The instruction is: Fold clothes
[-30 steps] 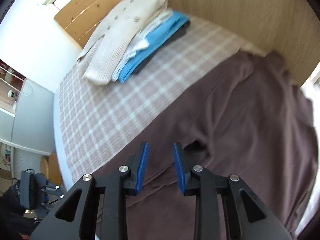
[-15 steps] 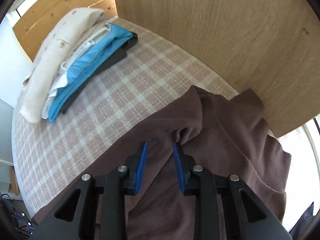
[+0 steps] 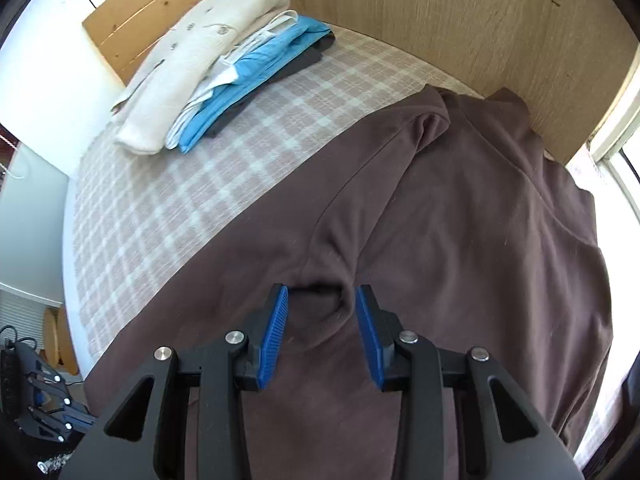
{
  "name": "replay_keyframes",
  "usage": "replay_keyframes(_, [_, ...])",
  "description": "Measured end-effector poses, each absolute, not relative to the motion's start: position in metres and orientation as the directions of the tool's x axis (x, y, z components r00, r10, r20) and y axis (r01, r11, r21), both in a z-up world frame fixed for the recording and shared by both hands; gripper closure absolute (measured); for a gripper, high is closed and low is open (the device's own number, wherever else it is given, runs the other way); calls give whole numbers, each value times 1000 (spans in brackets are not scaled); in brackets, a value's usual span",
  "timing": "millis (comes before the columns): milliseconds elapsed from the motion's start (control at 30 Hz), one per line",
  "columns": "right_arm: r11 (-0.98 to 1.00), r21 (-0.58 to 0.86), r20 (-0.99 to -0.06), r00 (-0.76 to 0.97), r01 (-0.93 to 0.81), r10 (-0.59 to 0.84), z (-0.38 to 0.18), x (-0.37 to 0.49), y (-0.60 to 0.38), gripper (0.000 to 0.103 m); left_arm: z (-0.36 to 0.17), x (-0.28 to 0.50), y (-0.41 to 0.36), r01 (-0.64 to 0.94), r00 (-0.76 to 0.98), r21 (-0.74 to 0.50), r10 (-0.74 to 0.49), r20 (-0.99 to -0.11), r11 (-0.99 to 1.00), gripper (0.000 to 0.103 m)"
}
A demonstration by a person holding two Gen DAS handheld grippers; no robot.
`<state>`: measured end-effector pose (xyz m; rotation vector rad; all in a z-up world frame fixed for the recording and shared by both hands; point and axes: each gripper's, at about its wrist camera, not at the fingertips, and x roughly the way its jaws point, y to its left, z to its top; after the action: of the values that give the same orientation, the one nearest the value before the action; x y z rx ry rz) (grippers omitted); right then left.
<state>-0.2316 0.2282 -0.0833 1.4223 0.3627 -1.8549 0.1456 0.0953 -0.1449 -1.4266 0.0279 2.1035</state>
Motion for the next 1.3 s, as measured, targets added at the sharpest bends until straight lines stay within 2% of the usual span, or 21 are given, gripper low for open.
replay_keyframes(133, [-691,116,-952,-119,714,-282,-114,-205,223,67,-165,158,106,-525,-234,-294,468,-852,-799,98])
replay_keyframes(233, [-711,32,-964,-165,702,-207,-124,-192,223,65,-160,152,104,-510,-196,-311,460,-866,-802,98])
replay_keyframes(367, [-725,149,-933,-147,672,-328,-112,-140,254,65,-136,151,115,-577,-249,-283,495,-833,-766,98])
replay_keyframes(467, [-770,182,-930,-147,611,-336,-133,-91,275,65,-140,140,129,-607,-248,-268,498,-831,-748,98])
replay_keyframes(600, [-824,155,-953,-137,545,-270,-180,-47,282,65,-163,139,144,-643,-199,-243,465,-862,-726,96])
replay_keyframes(700, [-836,139,-961,-133,530,-244,-186,-27,285,64,-165,146,149,-684,-177,-212,441,-880,-698,91])
replay_keyframes(800, [-863,148,-942,-197,482,-271,-164,-12,315,64,-150,155,150,-689,-189,-198,437,-879,-697,92])
replay_keyframes(900, [-928,125,-914,-324,351,-245,-130,-10,376,64,-132,157,162,-678,-200,-234,481,-853,-697,92])
replay_keyframes(1133, [-995,97,-868,-485,39,-104,-76,-26,549,63,-89,154,206,-657,-226,-325,588,-776,-681,87])
replay_keyframes(1300, [-994,108,-875,-476,-3,-93,-46,-29,666,63,-69,119,323,-713,-220,-308,618,-755,-630,84])
